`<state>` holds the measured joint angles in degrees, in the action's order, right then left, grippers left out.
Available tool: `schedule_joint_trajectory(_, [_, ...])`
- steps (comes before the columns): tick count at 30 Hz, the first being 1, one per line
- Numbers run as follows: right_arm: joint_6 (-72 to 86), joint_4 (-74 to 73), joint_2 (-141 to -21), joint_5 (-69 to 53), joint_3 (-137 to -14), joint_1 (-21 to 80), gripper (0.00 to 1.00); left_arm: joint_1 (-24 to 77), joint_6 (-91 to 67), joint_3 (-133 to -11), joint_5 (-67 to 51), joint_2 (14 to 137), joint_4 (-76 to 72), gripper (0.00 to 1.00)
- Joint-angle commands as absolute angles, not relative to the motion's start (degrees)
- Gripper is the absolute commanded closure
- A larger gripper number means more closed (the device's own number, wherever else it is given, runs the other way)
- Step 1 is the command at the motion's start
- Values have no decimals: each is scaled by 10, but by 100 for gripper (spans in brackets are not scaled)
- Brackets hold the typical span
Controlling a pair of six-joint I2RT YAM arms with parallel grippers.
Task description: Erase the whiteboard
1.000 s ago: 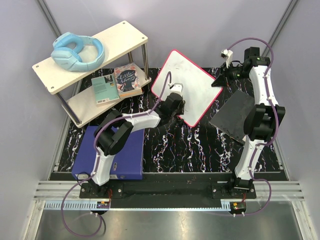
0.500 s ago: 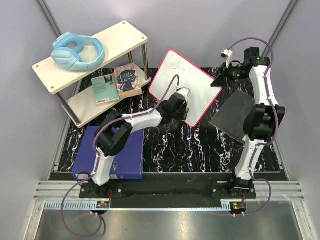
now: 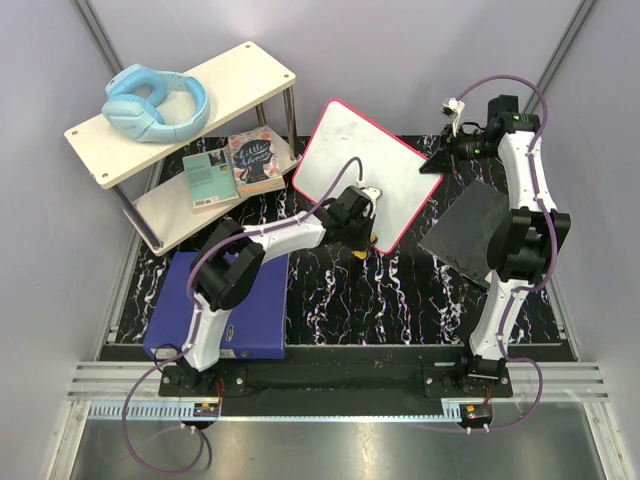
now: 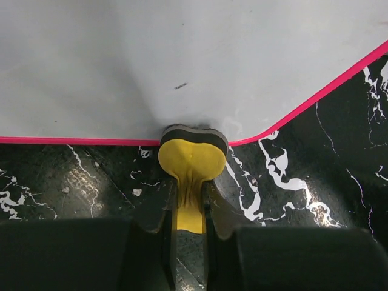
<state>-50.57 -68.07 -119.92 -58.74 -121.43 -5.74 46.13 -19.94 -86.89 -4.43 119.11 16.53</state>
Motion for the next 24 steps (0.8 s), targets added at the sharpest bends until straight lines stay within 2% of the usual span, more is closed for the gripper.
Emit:
schedule_joint_trajectory(1, [-552,-933,-1218,-570,-1182,-11,100,432,-203,-861,-52,1190,222,100])
schedule_joint_trajectory(9, [-550,-933,-1217,-563,-1181,-11,100,424,-196,-870,-8,1158,173,100])
schedule_joint_trajectory(24, [-541,-934,-1222,-559,-1194,-11,100,331,-230,-1010,17,1193,112,100])
